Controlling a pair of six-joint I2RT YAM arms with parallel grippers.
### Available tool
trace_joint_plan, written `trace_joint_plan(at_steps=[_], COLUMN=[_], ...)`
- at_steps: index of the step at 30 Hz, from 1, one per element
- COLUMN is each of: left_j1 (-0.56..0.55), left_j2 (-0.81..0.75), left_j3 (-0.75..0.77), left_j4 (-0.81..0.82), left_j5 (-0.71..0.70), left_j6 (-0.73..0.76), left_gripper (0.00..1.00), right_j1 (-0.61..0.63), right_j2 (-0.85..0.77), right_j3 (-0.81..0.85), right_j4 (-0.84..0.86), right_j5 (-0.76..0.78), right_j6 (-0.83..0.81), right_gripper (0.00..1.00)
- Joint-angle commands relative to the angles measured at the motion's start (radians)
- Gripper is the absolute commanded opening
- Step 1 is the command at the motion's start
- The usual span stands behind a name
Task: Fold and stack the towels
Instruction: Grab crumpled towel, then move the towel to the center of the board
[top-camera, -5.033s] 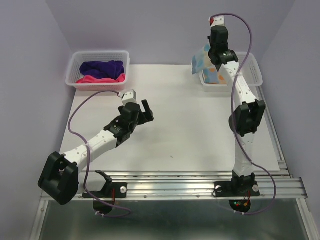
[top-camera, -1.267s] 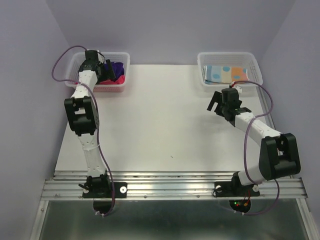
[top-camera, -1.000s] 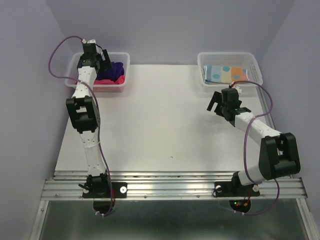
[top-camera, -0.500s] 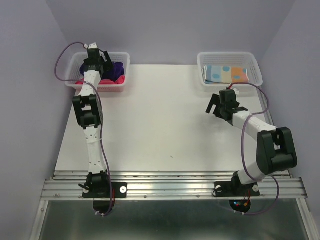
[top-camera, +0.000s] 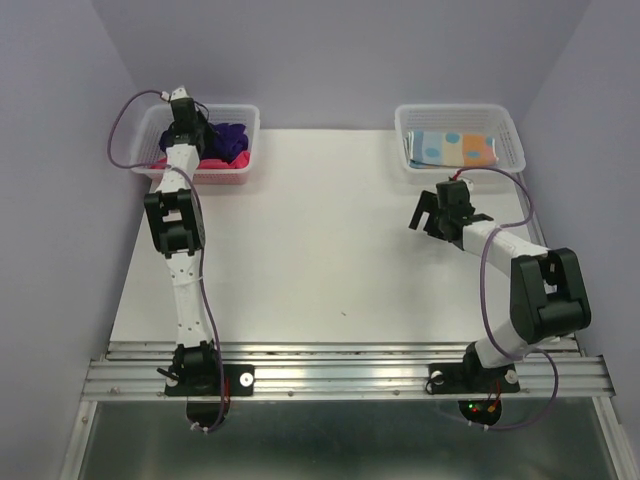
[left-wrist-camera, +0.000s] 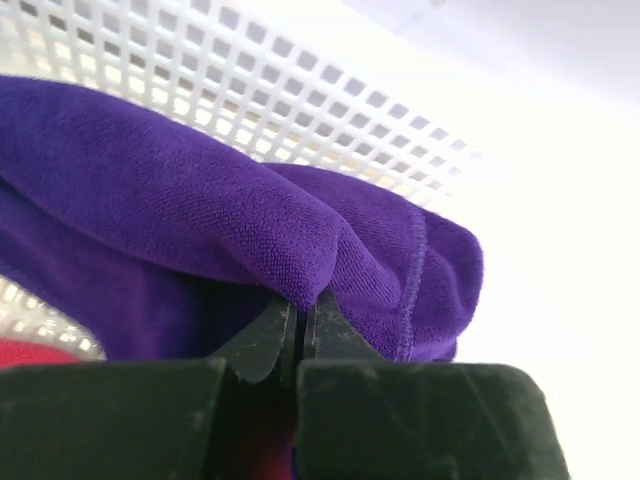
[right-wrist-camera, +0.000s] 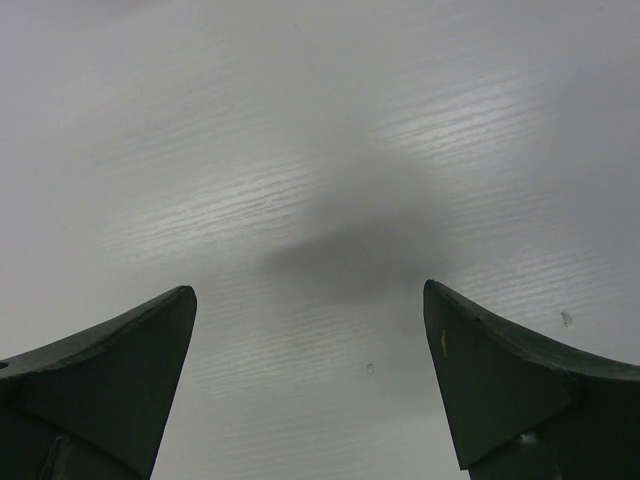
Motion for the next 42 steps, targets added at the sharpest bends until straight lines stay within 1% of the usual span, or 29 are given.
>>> trace_joint_plan(at_steps=[1, 7, 8, 10, 11, 13, 14, 19, 20, 21, 22, 24, 25, 27, 28, 30, 31, 35, 38, 39, 40, 41, 42], left_j1=[0.006, 0.003, 0.004, 0.0, -0.006, -0.014, -0.023, -0.069, -0.083, -0.11, -0.117, -0.186, -0.25, -0.313, -0.371, -0.433, -0.488, -0.588, -0.608, -0.608, -0.608, -0.606, -0.602], left_j2=[-0.156, -0.335, -0.396, -0.461, -0.529, -0.596, -0.661, -0.856, -0.918, -0.945, -0.973, -1.051, -1.073, -1.12, -1.134, -1.163, -1.183, -1.237, -1.285, -1.324, -1.349, -1.396, -1.421], left_j3=[0.003, -0.059, -0.072, -0.11, -0.142, -0.173, -0.203, -0.296, -0.322, -0.336, -0.351, -0.395, -0.409, -0.426, -0.431, -0.435, -0.44, -0.495, -0.634, -0.735, -0.792, -0.916, -0.985], left_j4=[0.07, 0.073, 0.078, 0.079, 0.087, 0.089, 0.089, 0.098, 0.098, 0.101, 0.104, 0.13, 0.136, 0.154, 0.162, 0.187, 0.205, 0.259, 0.32, 0.352, 0.362, 0.377, 0.394], left_j5=[0.033, 0.114, 0.14, 0.159, 0.163, 0.165, 0.174, 0.289, 0.303, 0.318, 0.362, 0.381, 0.398, 0.453, 0.497, 0.542, 0.57, 0.59, 0.584, 0.567, 0.503, 0.457, 0.422], left_j6=[-0.009, 0.014, 0.015, 0.015, 0.017, 0.026, 0.029, 0.014, 0.009, 0.003, 0.003, -0.011, -0.022, -0.028, -0.035, -0.058, -0.066, -0.077, -0.1, -0.103, -0.085, -0.074, -0.068], left_gripper=[0.0, 0.0, 0.0, 0.0, 0.0, 0.0, 0.0, 0.0, 0.0, 0.0, 0.0, 0.0, 0.0, 0.0, 0.0, 0.0, 0.0, 0.0, 0.0, 0.0, 0.0, 0.0, 0.0], right_j1=[0.0, 0.0, 0.003, 0.0, 0.002, 0.0, 0.002, 0.002, 0.002, 0.0, 0.002, 0.0, 0.002, 0.002, 0.002, 0.002, 0.002, 0.002, 0.002, 0.002, 0.002, 0.002, 0.002], right_j2=[0.019, -0.007, -0.028, -0.07, -0.085, -0.114, -0.145, -0.255, -0.298, -0.317, -0.34, -0.398, -0.418, -0.458, -0.499, -0.542, -0.585, -0.679, -0.722, -0.742, -0.748, -0.754, -0.76], right_j3=[0.037, 0.024, 0.02, -0.003, -0.012, -0.034, -0.04, -0.09, -0.097, -0.106, -0.112, -0.133, -0.141, -0.158, -0.163, -0.176, -0.183, -0.199, -0.206, -0.204, -0.201, -0.2, -0.2], right_j4=[0.032, 0.047, 0.05, 0.067, 0.07, 0.076, 0.075, 0.067, 0.066, 0.06, 0.055, 0.043, 0.038, 0.021, 0.015, -0.017, -0.028, -0.074, -0.098, -0.115, -0.124, -0.132, -0.146], right_j5=[-0.014, -0.03, -0.041, -0.053, -0.064, -0.073, -0.083, -0.106, -0.115, -0.122, -0.13, -0.144, -0.153, -0.161, -0.165, -0.152, -0.132, -0.081, -0.072, -0.064, -0.063, -0.057, -0.055], right_j6=[-0.006, -0.004, -0.004, -0.003, -0.003, -0.001, -0.001, 0.002, 0.003, 0.005, 0.006, 0.015, 0.02, 0.028, 0.028, 0.042, 0.046, 0.069, 0.085, 0.088, 0.091, 0.092, 0.094], right_gripper=[1.0, 1.0, 1.0, 1.0, 1.0, 1.0, 1.0, 1.0, 1.0, 1.0, 1.0, 1.0, 1.0, 1.0, 1.0, 1.0, 1.0, 1.0, 1.0, 1.0, 1.0, 1.0, 1.0])
